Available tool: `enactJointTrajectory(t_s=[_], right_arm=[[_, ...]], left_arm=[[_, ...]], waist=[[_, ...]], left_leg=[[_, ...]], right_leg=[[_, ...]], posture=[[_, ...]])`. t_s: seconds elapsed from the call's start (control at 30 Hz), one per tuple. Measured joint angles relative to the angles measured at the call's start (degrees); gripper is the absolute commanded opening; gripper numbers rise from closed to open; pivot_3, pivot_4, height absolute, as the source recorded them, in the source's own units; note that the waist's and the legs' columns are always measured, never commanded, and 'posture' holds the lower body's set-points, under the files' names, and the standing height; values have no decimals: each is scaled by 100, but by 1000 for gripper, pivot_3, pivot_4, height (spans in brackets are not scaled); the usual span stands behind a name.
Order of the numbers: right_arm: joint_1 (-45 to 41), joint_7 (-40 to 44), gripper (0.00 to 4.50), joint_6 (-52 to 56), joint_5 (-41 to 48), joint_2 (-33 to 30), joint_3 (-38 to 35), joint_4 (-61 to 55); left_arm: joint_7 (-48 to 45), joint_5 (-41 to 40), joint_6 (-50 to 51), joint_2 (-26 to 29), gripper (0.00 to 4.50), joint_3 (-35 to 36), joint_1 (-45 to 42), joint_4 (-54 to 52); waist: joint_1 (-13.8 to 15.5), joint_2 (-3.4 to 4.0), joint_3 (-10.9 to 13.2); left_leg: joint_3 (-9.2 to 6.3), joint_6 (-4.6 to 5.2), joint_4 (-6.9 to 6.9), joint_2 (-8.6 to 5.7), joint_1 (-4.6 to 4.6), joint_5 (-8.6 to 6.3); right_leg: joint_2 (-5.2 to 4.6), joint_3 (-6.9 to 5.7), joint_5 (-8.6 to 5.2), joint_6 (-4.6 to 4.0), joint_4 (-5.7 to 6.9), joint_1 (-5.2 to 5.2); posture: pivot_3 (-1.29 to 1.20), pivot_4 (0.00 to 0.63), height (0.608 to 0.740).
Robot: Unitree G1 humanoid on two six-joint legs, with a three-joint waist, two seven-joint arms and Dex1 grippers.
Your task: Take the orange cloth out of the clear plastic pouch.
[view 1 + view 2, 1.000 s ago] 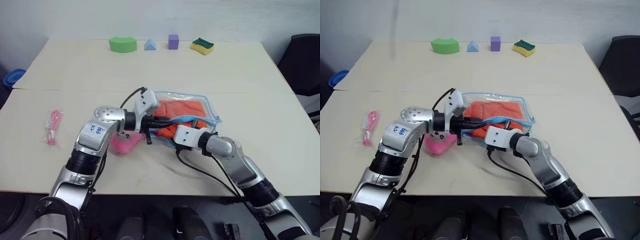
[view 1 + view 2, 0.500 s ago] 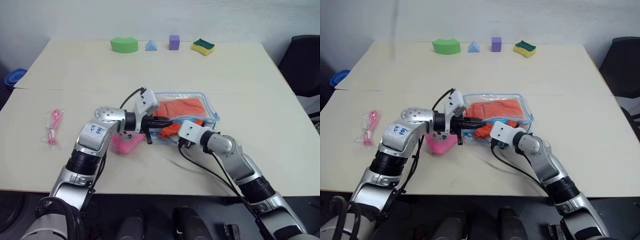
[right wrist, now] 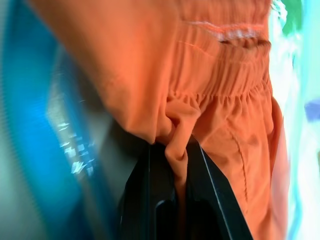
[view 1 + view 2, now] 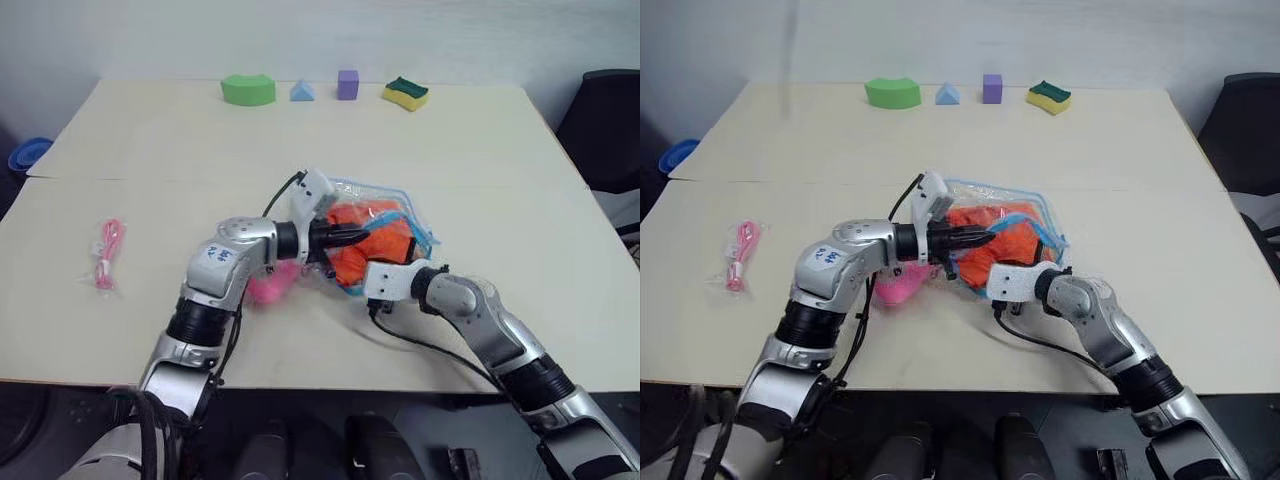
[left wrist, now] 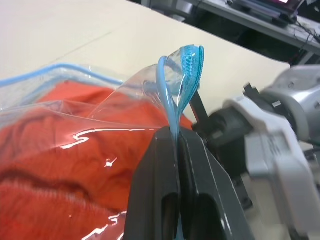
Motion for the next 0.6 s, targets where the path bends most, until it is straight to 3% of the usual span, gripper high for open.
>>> enactJointTrajectory(t_s=[0.33, 0.6], right_arm=[[649, 276, 29, -1419, -107, -927, -178, -621], [2390, 878, 29, -3000, 805, -2963, -1259, -1242]], left_arm=[[89, 506, -651, -24, 0, -485, -44, 507], [19, 956, -1498, 593, 0, -642, 83, 983]], waist=[[18, 0, 0], [6, -1, 0]], left_leg=[[1, -1, -2, -1, 0, 0], [9, 0, -12, 4, 16, -1]], right_leg=[[0, 1, 0, 0, -9, 1], [7, 9, 0, 0, -13, 12]], posture=[[0, 150, 740], [0, 150, 740]])
